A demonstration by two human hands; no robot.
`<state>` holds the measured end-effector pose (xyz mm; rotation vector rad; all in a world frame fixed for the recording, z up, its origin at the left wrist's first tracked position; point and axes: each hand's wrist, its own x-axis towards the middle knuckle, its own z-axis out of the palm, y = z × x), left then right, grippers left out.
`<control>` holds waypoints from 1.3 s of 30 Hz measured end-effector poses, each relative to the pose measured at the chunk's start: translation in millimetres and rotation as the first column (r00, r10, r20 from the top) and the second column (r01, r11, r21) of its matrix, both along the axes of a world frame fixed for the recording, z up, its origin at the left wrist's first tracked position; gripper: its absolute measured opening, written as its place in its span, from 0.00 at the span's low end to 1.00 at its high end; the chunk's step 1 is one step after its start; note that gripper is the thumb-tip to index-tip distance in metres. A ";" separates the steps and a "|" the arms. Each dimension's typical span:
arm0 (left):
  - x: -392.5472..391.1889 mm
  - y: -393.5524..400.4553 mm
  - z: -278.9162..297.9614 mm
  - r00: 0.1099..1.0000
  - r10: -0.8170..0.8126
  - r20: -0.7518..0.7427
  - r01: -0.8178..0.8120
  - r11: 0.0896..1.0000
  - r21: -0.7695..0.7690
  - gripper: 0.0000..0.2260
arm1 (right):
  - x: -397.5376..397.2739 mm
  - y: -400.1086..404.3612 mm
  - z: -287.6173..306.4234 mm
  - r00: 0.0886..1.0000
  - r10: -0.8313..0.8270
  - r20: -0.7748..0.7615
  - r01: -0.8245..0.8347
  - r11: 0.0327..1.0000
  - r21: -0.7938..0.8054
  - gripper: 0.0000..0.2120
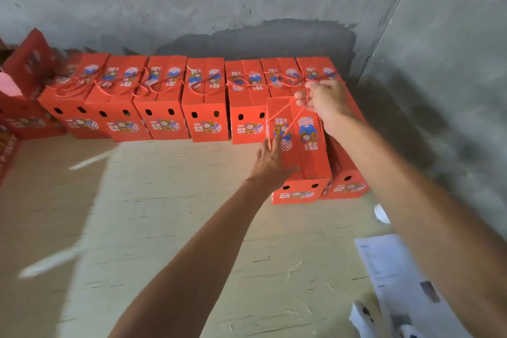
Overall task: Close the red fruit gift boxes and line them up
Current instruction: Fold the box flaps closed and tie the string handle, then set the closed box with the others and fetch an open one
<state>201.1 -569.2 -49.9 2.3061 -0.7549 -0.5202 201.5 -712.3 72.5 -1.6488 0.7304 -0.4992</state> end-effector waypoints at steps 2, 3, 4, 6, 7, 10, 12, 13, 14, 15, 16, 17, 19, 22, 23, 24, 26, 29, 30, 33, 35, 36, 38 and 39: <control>2.5 -12.2 -8.4 0.999 -0.019 -0.037 0.020 1.000 0.001 0.45 | 3.6 -8.0 -8.6 0.999 -0.037 -0.022 0.036 0.999 -0.038 0.11; 2.6 -17.6 -12.3 0.999 -0.031 -0.038 0.032 0.999 0.013 0.45 | 3.3 -13.2 -13.5 0.997 -0.061 -0.036 0.059 0.997 -0.052 0.11; 2.4 -22.7 -16.2 0.998 -0.044 -0.035 0.045 0.999 0.025 0.45 | 1.8 -18.9 -18.4 0.995 -0.088 -0.049 0.085 0.994 -0.063 0.11; 2.1 -31.0 -24.6 0.998 -0.058 -0.036 0.059 0.998 0.028 0.44 | -3.4 -30.7 -26.5 0.990 -0.129 -0.065 0.124 0.989 -0.075 0.11; 1.8 -34.2 -27.9 0.998 -0.057 -0.038 0.057 0.998 0.017 0.44 | -5.8 -35.7 -30.2 0.989 -0.131 -0.073 0.125 0.989 -0.077 0.10; 5.1 -42.8 -31.9 0.997 -0.030 -0.076 0.029 0.999 -0.017 0.41 | -9.6 -44.4 -36.9 0.989 -0.073 -0.132 0.060 0.993 -0.104 0.10; 10.0 -48.9 -30.4 0.994 -0.009 -0.113 0.009 1.000 -0.002 0.42 | -10.0 -47.0 -38.6 0.967 -0.007 -0.256 -0.054 0.971 -0.232 0.10; 11.6 -51.2 -29.2 0.992 -0.002 -0.124 0.005 1.000 0.017 0.42 | -10.3 -46.6 -39.3 0.943 0.019 -0.333 -0.126 0.944 -0.305 0.10; 12.7 -52.9 -27.6 0.992 0.005 -0.129 -0.001 0.999 0.036 0.43 | -10.8 -44.4 -39.0 0.915 0.031 -0.403 -0.197 0.905 -0.377 0.12; 13.0 -53.9 -25.7 0.992 0.014 -0.126 -0.008 0.999 0.049 0.43 | -11.2 -40.6 -38.4 0.891 0.027 -0.453 -0.254 0.857 -0.448 0.14; 12.9 -54.0 -23.7 0.994 0.019 -0.108 -0.013 0.998 0.059 0.43 | -11.8 -35.2 -36.9 0.879 0.009 -0.477 -0.289 0.806 -0.517 0.15; 12.6 -53.3 -20.9 0.998 0.018 -0.068 -0.013 0.998 0.069 0.42 | -13.1 -29.1 -34.9 0.878 -0.014 -0.478 -0.303 0.758 -0.578 0.16; 13.2 -48.4 -11.6 0.998 -0.007 0.059 0.002 0.997 0.076 0.38 | -18.6 -13.9 -27.1 0.888 -0.052 -0.457 -0.300 0.687 -0.662 0.16; 17.8 -31.8 10.3 0.977 -0.036 0.212 0.030 0.999 0.029 0.34 | -30.8 9.3 -14.2 0.911 -0.050 -0.409 -0.289 0.631 -0.720 0.16; 18.5 -24.0 18.7 0.968 -0.023 0.248 0.023 1.000 0.001 0.32 | -35.4 17.7 -9.6 0.919 -0.038 -0.393 -0.284 0.627 -0.725 0.16; 18.8 -14.9 27.7 0.960 -0.004 0.281 0.012 0.999 -0.030 0.30 | -39.9 26.5 -4.6 0.926 -0.022 -0.378 -0.280 0.633 -0.722 0.16; 17.6 7.0 45.2 0.939 0.043 0.340 -0.013 0.996 -0.091 0.28 | -48.8 47.2 5.6 0.940 0.034 -0.341 -0.278 0.656 -0.702 0.17; 9.2 54.6 67.4 0.904 0.119 0.411 -0.051 0.983 -0.174 0.25 | -60.8 87.6 17.8 0.959 0.128 -0.253 -0.270 0.678 -0.683 0.18; 5.0 74.2 73.1 0.892 0.147 0.427 -0.066 0.978 -0.199 0.24 | -63.7 103.5 21.1 0.962 0.148 -0.229 -0.268 0.678 -0.685 0.18; -7.6 140.0 85.6 0.865 0.238 0.441 -0.139 0.960 -0.245 0.23 | -65.3 154.3 26.3 0.960 0.220 -0.172 -0.277 0.670 -0.688 0.16; -16.0 187.8 92.7 0.847 0.294 0.444 -0.194 0.947 -0.257 0.22 | -61.7 193.0 26.8 0.946 0.292 -0.141 -0.308 0.675 -0.671 0.15; -19.7 212.5 96.3 0.833 0.321 0.451 -0.221 0.940 -0.261 0.22 | -59.0 213.8 27.0 0.935 0.328 -0.132 -0.330 0.674 -0.661 0.15; -24.3 262.4 103.5 0.800 0.369 0.474 -0.275 0.926 -0.257 0.21 | -54.3 256.9 27.6 0.914 0.390 -0.111 -0.363 0.668 -0.649 0.14; -25.2 287.0 106.4 0.785 0.393 0.479 -0.309 0.919 -0.247 0.21 | -51.5 279.4 27.5 0.903 0.419 -0.097 -0.378 0.665 -0.645 0.14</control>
